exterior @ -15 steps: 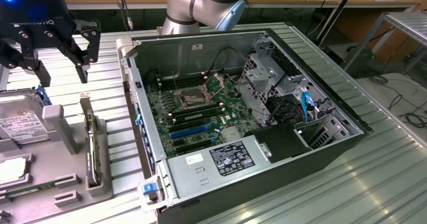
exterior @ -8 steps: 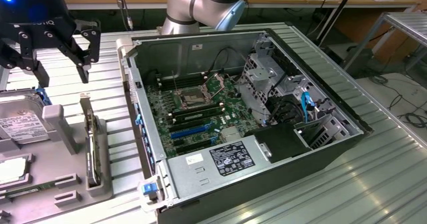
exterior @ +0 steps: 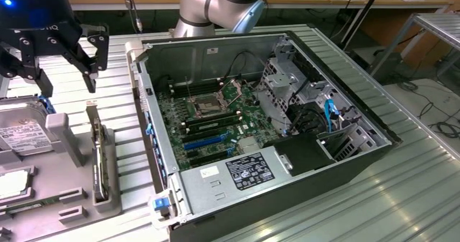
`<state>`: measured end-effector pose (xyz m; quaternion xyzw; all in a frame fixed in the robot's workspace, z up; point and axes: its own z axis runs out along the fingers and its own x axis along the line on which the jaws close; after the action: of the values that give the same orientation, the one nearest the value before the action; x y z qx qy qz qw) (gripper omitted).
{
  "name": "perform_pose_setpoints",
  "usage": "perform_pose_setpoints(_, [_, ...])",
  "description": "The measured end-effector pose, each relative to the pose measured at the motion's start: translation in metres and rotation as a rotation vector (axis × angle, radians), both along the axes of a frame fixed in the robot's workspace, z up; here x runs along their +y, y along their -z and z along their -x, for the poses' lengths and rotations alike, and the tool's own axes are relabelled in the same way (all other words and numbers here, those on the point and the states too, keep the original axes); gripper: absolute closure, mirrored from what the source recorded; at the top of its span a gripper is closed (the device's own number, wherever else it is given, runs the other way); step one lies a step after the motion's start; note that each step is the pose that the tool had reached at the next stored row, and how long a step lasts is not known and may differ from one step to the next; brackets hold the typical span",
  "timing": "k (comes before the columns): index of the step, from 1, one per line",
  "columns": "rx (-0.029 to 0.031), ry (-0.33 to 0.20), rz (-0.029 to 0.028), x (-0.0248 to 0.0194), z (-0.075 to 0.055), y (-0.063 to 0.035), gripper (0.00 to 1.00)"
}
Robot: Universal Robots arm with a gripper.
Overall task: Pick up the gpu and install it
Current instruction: 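Pick up the gpu and move the gpu toward the slot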
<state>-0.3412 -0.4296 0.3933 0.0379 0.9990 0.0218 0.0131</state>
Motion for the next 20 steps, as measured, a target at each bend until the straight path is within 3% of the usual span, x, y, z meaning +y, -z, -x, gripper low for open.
perform_pose_setpoints(11, [0.0, 0.0, 0.0, -0.0091, 0.0, 0.0, 0.4])
perform_pose_setpoints(20, [0.0001, 0.0, 0.0, -0.0115, 0.0, 0.0, 0.4])
